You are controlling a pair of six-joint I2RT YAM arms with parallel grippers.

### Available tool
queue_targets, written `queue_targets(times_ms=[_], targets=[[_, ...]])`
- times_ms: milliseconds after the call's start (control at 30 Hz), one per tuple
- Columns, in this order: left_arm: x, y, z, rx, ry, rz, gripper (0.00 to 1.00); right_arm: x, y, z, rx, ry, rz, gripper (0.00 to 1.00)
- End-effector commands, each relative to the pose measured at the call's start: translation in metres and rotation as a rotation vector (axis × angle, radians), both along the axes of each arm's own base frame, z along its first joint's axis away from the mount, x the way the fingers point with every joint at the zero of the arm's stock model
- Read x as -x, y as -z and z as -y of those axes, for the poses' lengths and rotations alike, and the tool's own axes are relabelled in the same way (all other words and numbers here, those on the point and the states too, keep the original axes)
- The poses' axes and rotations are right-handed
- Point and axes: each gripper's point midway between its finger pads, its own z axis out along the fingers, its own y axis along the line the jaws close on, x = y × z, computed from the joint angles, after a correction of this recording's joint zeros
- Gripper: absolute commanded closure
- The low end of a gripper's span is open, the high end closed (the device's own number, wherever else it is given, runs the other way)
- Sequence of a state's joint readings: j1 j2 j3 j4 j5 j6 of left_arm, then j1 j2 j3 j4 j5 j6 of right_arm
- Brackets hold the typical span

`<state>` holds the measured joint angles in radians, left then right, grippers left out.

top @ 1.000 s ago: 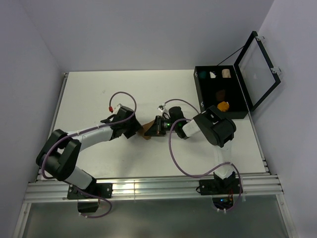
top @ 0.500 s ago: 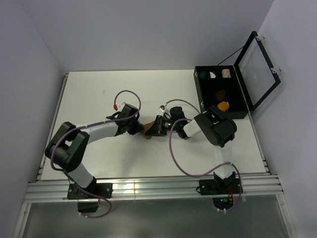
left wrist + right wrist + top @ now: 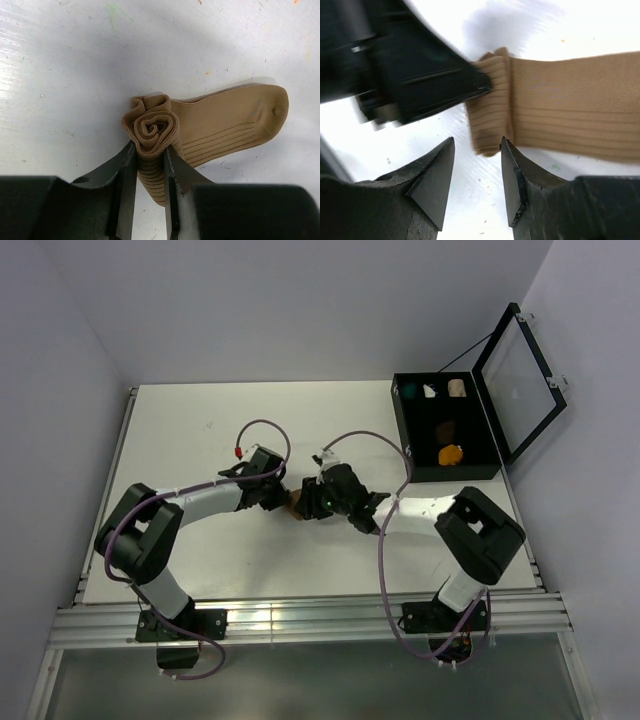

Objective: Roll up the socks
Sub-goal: Roll the sock at the center of the board.

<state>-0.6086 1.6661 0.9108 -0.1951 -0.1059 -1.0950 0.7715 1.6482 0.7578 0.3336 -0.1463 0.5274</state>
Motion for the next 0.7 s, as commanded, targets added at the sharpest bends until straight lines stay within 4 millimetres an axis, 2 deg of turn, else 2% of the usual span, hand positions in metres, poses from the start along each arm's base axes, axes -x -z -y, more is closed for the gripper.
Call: queue_targets(times_ms=[0,133,333,567,667], targets=[[0.016,0.019,-0.012,-0.11,0.037,-0.067,0.75,-0.013,-0.016,0.017,0.203,0.095,0.206,0.5],[0.015,0.018,-0.009,-0.107,0.042,-0.065,0.75,-0.008,-0.021,0.003,0.279,0.038,0.295,0.5],[0.015,0.016,-0.006,-0.092,0.042,-0.067,0.75,-0.002,-0.012,-0.019,0.37,-0.013,0.358,0.49],[0.016,0.016,-0.002,-0.088,0.047,-0.069,0.74,-0.006,0.011,-0.028,0.441,-0.04,0.361,0.48],[0.016,0.015,-0.001,-0.082,0.046,-0.067,0.74,-0.005,0.029,-0.022,0.49,-0.04,0.338,0.49]])
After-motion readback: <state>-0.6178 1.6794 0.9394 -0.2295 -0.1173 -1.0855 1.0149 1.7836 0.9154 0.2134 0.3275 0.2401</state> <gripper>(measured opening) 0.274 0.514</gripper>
